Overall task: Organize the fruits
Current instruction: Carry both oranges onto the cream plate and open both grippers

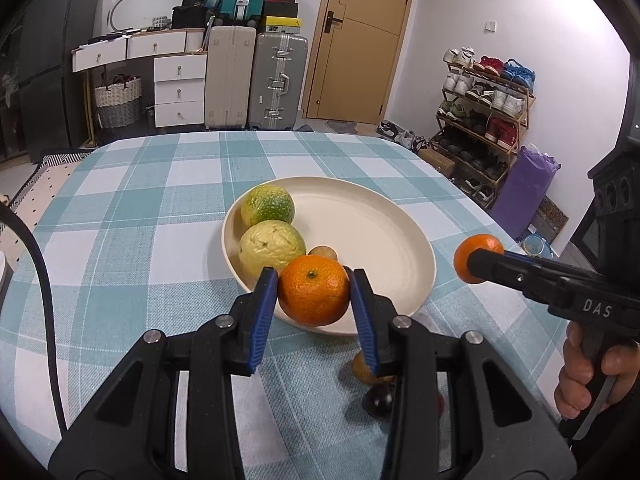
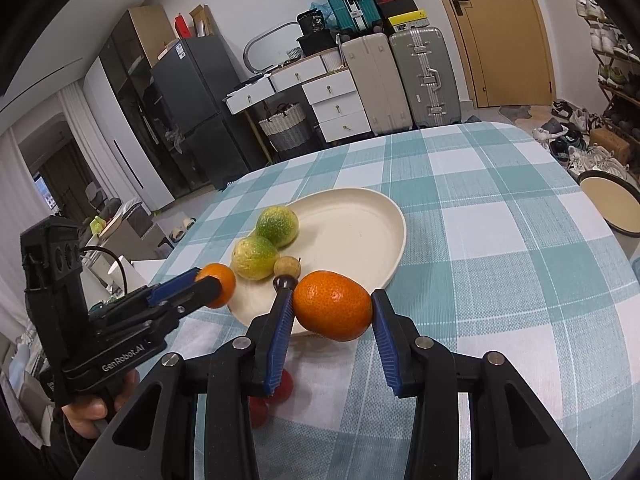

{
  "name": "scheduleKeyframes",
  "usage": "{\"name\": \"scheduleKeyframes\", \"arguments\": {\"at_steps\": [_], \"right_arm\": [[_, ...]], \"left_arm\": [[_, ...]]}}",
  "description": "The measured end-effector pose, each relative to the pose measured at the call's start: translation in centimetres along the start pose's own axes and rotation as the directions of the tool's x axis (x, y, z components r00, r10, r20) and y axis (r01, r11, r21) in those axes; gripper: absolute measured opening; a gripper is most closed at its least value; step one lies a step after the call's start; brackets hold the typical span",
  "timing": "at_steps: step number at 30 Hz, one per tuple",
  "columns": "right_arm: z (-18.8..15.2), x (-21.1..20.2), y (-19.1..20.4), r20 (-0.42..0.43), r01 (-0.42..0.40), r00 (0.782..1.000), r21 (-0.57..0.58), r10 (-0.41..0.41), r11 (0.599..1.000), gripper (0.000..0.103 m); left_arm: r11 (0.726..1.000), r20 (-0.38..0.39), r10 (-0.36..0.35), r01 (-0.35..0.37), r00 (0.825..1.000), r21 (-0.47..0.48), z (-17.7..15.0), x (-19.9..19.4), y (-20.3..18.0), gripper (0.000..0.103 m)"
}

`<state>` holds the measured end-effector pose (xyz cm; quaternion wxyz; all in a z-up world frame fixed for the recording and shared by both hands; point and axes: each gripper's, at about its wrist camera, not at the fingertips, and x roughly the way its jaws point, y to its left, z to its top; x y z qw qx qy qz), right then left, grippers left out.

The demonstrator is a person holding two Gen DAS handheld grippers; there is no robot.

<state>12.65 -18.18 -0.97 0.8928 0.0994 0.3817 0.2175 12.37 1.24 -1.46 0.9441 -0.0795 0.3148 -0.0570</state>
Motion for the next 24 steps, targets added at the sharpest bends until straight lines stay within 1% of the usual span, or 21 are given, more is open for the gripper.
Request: {"name": "scheduleKeyframes", "arguments": {"at_steps": [2, 5, 9, 10, 11, 18, 24], "right_arm": [[0.3, 0.2, 0.0, 0.004, 0.0, 1.0, -0.005, 0.0, 1.0, 0.04], [0.5, 0.6, -0.2, 0.003, -0.001, 1.0, -0.005, 0.001, 1.0, 0.04], [1.0, 1.4, -0.2, -0.005, -0.001, 1.0, -0.009, 0.001, 1.0, 0.04], [1.1, 1.6, -0.2, -0.005, -0.001, 1.0, -0.01, 0.001, 1.0, 0.04], [1.2, 1.9, -0.2, -0.006, -0.002, 1.0, -0.01, 0.002, 1.0, 0.04], [1.5, 4.0, -0.1, -0.032, 0.006, 0.999, -0.011, -0.006, 1.0, 0.04], [1.3, 4.8, -0.2, -0.045, 0.027, 0.999, -0.022, -0.028, 0.999, 0.04]], "left_arm": [[1.0, 0.003, 0.007, -0.007, 1.0, 0.007, 0.3, 0.4, 0.1, 0.034], [1.0, 0.006, 0.019, -0.019, 1.0, -0.013, 0.7, 1.0, 0.8, 0.034], [1.0, 0.007, 0.028, -0.027, 1.0, -0.015, 1.0, 1.5, 1.2, 0.034], [1.0, 0.007, 0.026, -0.026, 1.0, -0.016, 1.0, 1.6, 1.2, 0.031], [1.0, 0.004, 0.023, -0.023, 1.0, -0.011, 1.0, 1.8, 1.2, 0.029], [1.0, -0.022, 0.023, -0.022, 1.0, 0.014, 0.7, 2.9, 1.0, 0.029], [0.999, -0.028, 0.025, -0.025, 0.999, -0.023, 0.7, 3.2, 1.7, 0.029]]}}
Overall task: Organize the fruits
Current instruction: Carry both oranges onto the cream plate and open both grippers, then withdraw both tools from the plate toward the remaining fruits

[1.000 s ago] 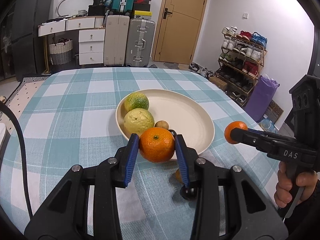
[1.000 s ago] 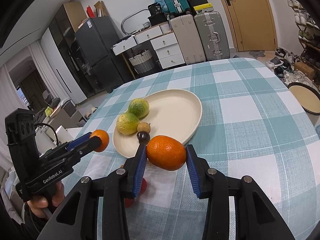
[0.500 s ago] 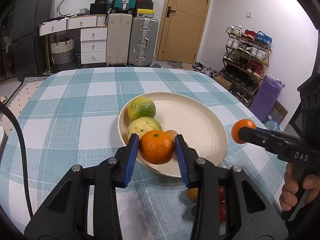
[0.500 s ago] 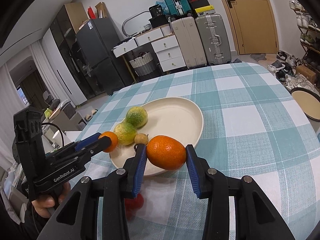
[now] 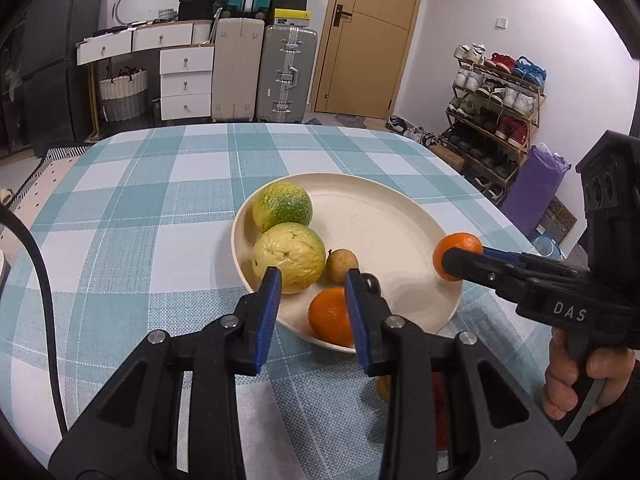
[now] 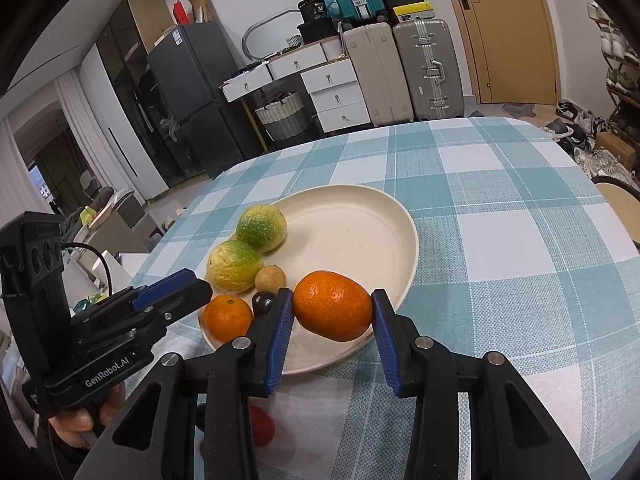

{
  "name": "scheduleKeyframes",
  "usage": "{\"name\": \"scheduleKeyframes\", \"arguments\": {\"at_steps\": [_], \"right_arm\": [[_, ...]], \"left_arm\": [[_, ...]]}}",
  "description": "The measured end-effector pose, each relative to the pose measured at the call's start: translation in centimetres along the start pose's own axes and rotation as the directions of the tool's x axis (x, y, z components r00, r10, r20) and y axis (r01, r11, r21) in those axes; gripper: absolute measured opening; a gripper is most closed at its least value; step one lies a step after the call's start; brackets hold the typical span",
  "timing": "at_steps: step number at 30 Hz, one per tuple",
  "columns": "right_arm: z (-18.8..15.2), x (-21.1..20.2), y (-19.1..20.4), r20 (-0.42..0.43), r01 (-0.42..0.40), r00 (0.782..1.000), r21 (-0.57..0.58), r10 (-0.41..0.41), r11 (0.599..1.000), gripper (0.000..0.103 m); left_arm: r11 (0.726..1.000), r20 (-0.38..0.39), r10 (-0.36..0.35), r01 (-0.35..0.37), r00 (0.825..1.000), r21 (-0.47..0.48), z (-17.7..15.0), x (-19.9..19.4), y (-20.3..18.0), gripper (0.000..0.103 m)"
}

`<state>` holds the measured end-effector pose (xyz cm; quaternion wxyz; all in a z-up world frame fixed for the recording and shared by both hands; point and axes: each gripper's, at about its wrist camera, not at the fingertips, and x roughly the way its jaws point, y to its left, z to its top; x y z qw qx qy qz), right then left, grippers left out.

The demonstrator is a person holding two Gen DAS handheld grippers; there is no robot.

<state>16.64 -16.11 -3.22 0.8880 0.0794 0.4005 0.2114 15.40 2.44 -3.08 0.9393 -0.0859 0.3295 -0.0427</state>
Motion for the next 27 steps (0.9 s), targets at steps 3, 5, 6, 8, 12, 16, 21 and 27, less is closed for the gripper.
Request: {"name": "scheduleKeyframes", "arguments": {"at_steps": [3, 5, 6, 8, 12, 16, 21, 27], "right_arm": [[0.0, 0.2, -0.2, 0.001, 0.006, 1.0, 0.005, -0.006, 1.0, 0.044], [0.0, -0.5, 0.0, 0.033, 0.019, 0.999, -0.011, -0.019, 1.0, 0.046], [0.0, -0.9, 0.2, 0.046, 0.025, 0.999, -0.016, -0.025, 1.0, 0.049], [0.0, -1.4, 0.2, 0.051, 0.023, 0.998, -0.019, -0.022, 1.0, 0.05], [-0.6, -2.5, 0.5, 0.037, 0.034, 0.999, -0.042, -0.032, 0.999, 0.054], [-1.7, -3.9, 1.2, 0.03, 0.032, 0.999, -0.073, -0.029, 0.997, 0.067], [-2.7, -5.5, 2.0, 0.028, 0.036, 0.999, -0.098, -0.034, 0.995, 0.089], [-3.8, -6.6, 2.6, 0.018, 0.05, 0.999, -0.097, -0.049, 0.994, 0.102]], "left_arm": [[1.0, 0.007, 0.006, -0.006, 1.0, -0.011, 0.0, -0.1, 0.2, 0.029], [1.0, 0.005, 0.019, -0.019, 1.0, -0.008, -0.1, -0.2, 0.2, 0.03], [1.0, 0.002, 0.027, -0.027, 1.0, -0.007, -0.2, -0.2, 0.2, 0.03], [1.0, 0.002, 0.03, -0.03, 1.0, -0.002, -0.3, -0.5, 0.2, 0.033], [1.0, 0.012, 0.023, -0.023, 1.0, 0.0, -0.7, -1.7, -0.1, 0.056], [1.0, 0.024, 0.01, -0.011, 1.0, 0.025, -1.5, -3.6, -0.8, 0.084], [0.998, 0.025, 0.037, -0.039, 0.999, 0.059, -2.6, -5.7, -1.4, 0.097], [0.998, 0.045, 0.046, -0.048, 0.998, 0.046, -3.7, -8.7, -1.4, 0.102]]}}
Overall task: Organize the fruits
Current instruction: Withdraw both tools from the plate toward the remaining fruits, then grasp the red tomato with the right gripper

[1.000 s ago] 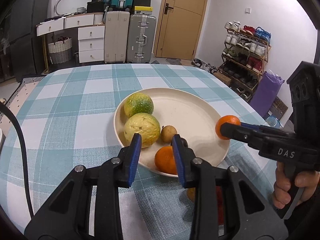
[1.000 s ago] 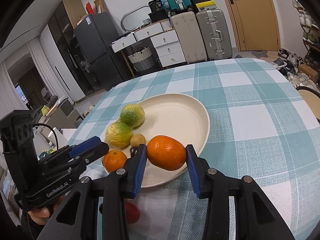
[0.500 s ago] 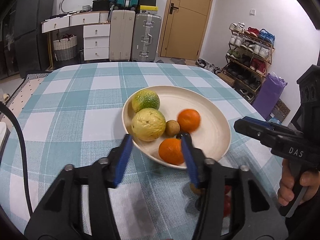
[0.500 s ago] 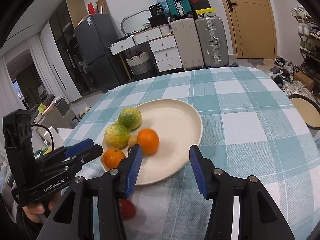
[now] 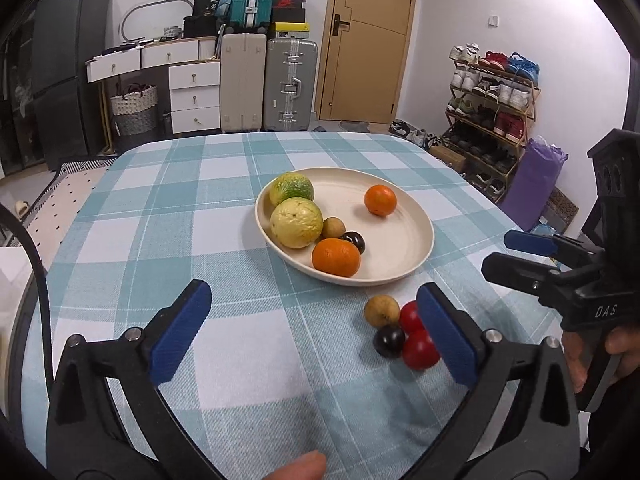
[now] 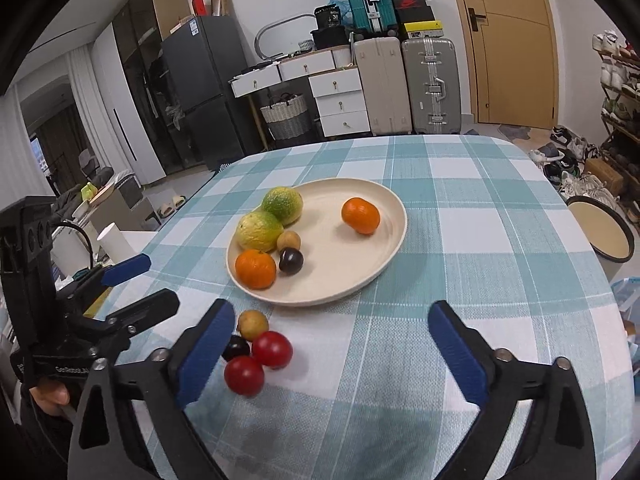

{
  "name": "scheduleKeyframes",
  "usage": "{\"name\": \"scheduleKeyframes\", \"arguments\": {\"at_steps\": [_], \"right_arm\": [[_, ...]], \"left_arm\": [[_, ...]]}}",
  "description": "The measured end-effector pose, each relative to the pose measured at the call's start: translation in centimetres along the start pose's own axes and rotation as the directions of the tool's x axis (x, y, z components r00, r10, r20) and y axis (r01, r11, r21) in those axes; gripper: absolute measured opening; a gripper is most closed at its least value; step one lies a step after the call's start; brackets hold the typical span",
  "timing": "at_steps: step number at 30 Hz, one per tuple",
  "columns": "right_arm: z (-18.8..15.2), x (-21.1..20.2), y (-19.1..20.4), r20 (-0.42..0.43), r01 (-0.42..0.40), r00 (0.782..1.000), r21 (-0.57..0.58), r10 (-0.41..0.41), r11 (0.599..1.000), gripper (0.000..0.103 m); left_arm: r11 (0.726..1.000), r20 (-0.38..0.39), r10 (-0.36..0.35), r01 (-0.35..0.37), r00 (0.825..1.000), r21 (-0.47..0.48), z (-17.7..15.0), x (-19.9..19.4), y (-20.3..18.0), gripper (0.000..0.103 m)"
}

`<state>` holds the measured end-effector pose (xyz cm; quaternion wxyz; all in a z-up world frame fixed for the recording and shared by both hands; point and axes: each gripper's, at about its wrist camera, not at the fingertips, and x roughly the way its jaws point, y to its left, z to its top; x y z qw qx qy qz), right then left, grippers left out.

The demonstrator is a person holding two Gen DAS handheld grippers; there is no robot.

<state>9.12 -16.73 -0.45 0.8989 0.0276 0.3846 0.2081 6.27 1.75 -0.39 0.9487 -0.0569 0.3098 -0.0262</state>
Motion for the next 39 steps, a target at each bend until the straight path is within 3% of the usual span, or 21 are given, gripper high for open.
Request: {"name": "scheduleKeyframes", "arguments": {"at_steps": [11, 22, 31, 35, 39], "right_arm": [[-2.2, 0.0, 1.7, -0.059, 0.015, 0.998, -0.019, -0.016, 1.0, 0.103], [-3.9, 2.4, 2.6, -0.149, 0.004, 0.989, -0.039, -0.01, 0.999, 0.103], [-4.4, 3.1, 4.2, -0.169, -0.025, 0.986, -0.089, 0.01, 0.996, 0.101], [-4.5, 3.6, 4.7, -0.192, -0.051, 0.981, -0.101, 0.031, 0.994, 0.082], [-4.7, 3.9, 5.3, -0.208, -0.079, 0.977, -0.119, 0.053, 0.99, 0.073]], "left_arm": [[1.0, -0.009, 0.006, -0.006, 1.0, 0.016, -1.5, -2.4, -0.6, 0.102], [1.0, -0.02, 0.023, -0.023, 1.0, 0.003, -1.8, -2.5, -0.5, 0.102], [0.999, -0.03, 0.022, -0.023, 0.999, -0.023, -1.7, -1.9, 0.3, 0.102], [0.999, -0.036, 0.023, -0.024, 0.999, -0.039, -1.6, -1.6, 0.8, 0.102], [0.998, -0.043, 0.027, -0.029, 0.999, -0.055, -1.6, -1.3, 1.2, 0.102]]}}
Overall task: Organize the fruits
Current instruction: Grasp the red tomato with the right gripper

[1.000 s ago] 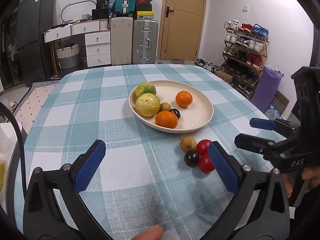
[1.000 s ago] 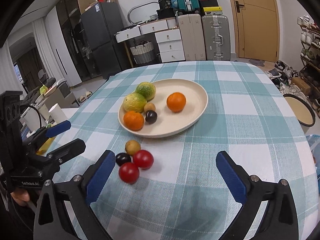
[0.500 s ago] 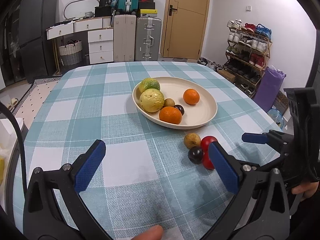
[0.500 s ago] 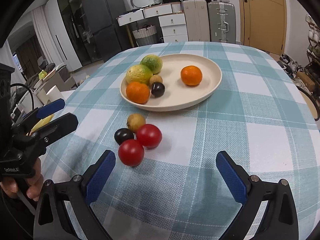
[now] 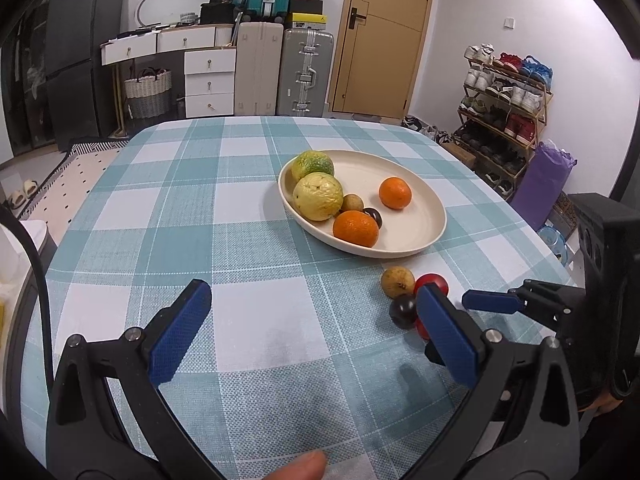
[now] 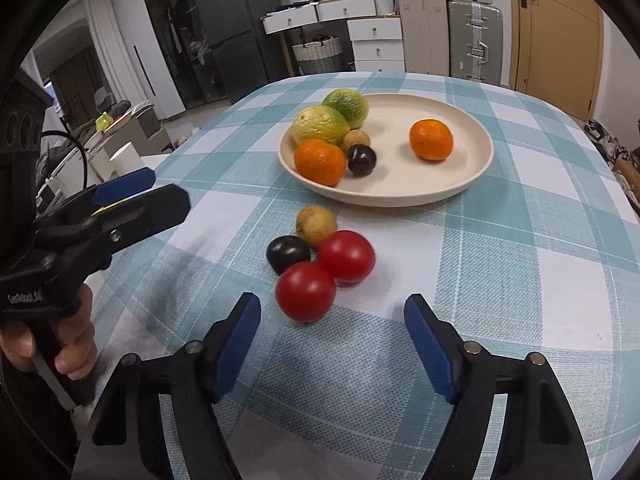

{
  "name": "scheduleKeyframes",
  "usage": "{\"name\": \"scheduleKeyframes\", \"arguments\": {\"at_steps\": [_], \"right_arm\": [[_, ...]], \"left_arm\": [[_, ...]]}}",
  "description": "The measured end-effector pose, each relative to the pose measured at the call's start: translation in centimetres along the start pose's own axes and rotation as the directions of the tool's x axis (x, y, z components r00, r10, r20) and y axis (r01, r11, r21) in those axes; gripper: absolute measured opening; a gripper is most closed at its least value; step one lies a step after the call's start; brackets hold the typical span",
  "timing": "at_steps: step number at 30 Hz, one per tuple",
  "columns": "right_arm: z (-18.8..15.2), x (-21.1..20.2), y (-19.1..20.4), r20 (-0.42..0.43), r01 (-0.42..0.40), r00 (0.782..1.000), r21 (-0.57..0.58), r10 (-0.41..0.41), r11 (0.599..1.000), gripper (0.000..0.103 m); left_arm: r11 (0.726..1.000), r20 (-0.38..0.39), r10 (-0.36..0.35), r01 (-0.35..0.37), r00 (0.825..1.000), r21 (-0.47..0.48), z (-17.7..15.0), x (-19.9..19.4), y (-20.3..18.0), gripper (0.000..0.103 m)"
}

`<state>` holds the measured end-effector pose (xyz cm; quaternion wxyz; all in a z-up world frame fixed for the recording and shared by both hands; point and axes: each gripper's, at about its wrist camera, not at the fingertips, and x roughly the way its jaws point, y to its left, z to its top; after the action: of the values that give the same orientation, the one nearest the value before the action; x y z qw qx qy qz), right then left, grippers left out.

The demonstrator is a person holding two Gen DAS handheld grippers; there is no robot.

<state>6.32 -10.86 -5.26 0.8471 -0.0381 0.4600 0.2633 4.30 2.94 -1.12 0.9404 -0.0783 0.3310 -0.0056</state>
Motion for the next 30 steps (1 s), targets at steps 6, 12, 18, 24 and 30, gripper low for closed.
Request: {"name": "scheduleKeyframes", "arguments": {"at_steps": [6, 12, 18, 24, 30], "right_arm": [[0.2, 0.36, 0.46, -0.002, -0.027, 1.0, -0.003, 0.027, 1.0, 0.059], [0.32, 0.45, 0.49, 0.002, -0.037, 0.999, 0.007, 0.037, 0.999, 0.05], [0.44, 0.61, 0.61, 0.001, -0.038, 0.999, 0.007, 0.038, 0.999, 0.048], [0.56, 0.77, 0.35, 0.002, -0.035, 0.999, 0.018, 0.035, 0.999, 0.036], [0.61, 0.81, 0.48, 0.002, -0.037, 0.999, 0.013, 0.037, 0.999, 0.032]], "left_arm": [[1.0, -0.004, 0.001, -0.001, 1.0, 0.0, -0.07, 0.27, 0.14, 0.102], [1.0, -0.007, -0.001, 0.001, 1.0, 0.0, -0.17, 0.49, 0.12, 0.102], [1.0, -0.012, -0.003, 0.003, 1.0, 0.007, -0.36, 0.77, -0.21, 0.102], [1.0, -0.016, -0.004, 0.005, 1.0, 0.009, -0.44, 0.89, -0.36, 0.102], [1.0, -0.017, -0.005, 0.005, 1.0, 0.009, -0.45, 0.92, -0.37, 0.102]]}}
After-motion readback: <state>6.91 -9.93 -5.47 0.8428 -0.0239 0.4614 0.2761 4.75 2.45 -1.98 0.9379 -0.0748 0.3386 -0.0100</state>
